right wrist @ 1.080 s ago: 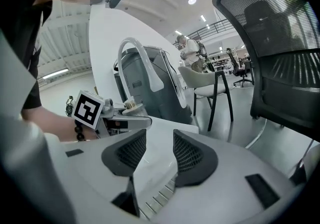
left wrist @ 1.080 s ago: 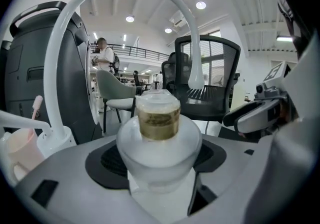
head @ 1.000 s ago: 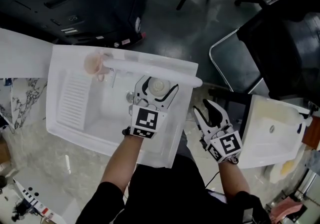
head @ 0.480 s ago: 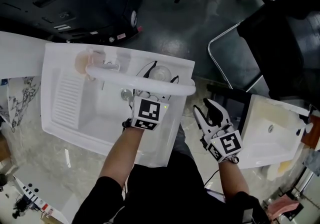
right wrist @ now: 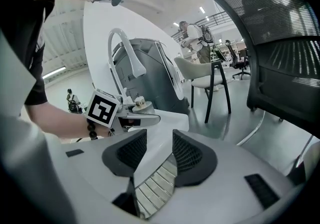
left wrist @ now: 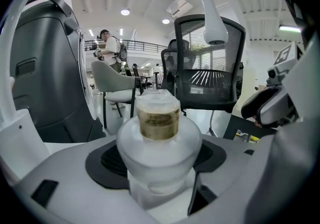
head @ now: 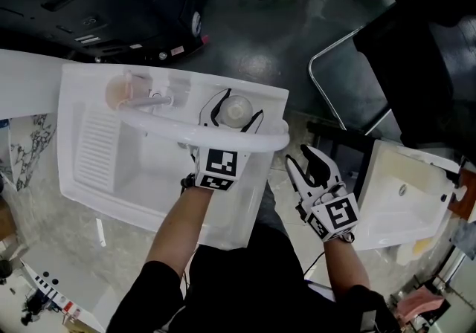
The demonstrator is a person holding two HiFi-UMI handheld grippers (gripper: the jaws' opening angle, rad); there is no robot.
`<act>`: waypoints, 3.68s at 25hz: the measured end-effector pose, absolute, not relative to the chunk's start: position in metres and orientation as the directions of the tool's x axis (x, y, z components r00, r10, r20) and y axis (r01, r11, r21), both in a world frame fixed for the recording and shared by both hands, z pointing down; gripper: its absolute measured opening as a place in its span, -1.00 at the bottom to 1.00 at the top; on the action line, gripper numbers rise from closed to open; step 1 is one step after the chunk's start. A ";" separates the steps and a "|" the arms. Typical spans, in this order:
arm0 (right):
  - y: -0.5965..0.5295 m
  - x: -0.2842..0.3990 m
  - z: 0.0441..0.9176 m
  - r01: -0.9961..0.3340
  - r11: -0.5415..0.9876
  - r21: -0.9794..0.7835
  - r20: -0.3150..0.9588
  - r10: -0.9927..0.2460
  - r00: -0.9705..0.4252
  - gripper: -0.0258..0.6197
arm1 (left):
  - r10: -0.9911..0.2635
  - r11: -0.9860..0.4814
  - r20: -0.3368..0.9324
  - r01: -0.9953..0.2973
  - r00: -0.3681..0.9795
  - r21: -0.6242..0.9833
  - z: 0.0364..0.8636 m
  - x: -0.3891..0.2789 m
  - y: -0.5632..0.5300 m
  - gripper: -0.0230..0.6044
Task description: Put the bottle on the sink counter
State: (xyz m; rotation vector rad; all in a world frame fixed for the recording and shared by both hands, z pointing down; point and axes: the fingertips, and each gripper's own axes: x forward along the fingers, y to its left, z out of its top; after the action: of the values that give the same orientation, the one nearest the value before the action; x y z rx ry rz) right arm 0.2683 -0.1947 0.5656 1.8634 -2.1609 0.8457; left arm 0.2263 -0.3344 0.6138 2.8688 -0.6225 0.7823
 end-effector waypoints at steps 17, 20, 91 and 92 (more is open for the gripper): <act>-0.204 0.261 0.570 -0.948 0.054 -0.313 0.477 -0.854 -0.206 -0.42 | -0.389 -0.906 0.496 -0.421 0.776 -0.051 0.611 0.232 -0.342 0.19; -0.206 0.258 0.571 -0.947 0.059 -0.317 0.480 -0.851 -0.214 -0.42 | -0.412 -0.890 0.508 -0.454 0.757 -0.044 0.612 0.232 -0.346 0.19; -0.192 0.031 0.381 -0.925 0.356 -0.131 0.107 -0.923 -0.371 -0.67 | -0.762 -0.636 0.116 -0.770 0.637 0.046 0.379 -0.145 -0.230 -0.71; -0.193 0.033 0.377 -0.923 0.360 -0.132 0.096 -0.923 -0.374 -0.68 | -0.770 -0.627 0.111 -0.777 0.628 0.049 0.376 -0.146 -0.228 -0.73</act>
State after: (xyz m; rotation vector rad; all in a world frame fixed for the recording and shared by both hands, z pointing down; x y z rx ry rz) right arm 0.0329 -0.1925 0.3768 1.7549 -2.5865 0.2561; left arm -0.1457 -0.2283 0.3765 2.7506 -1.3104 0.1207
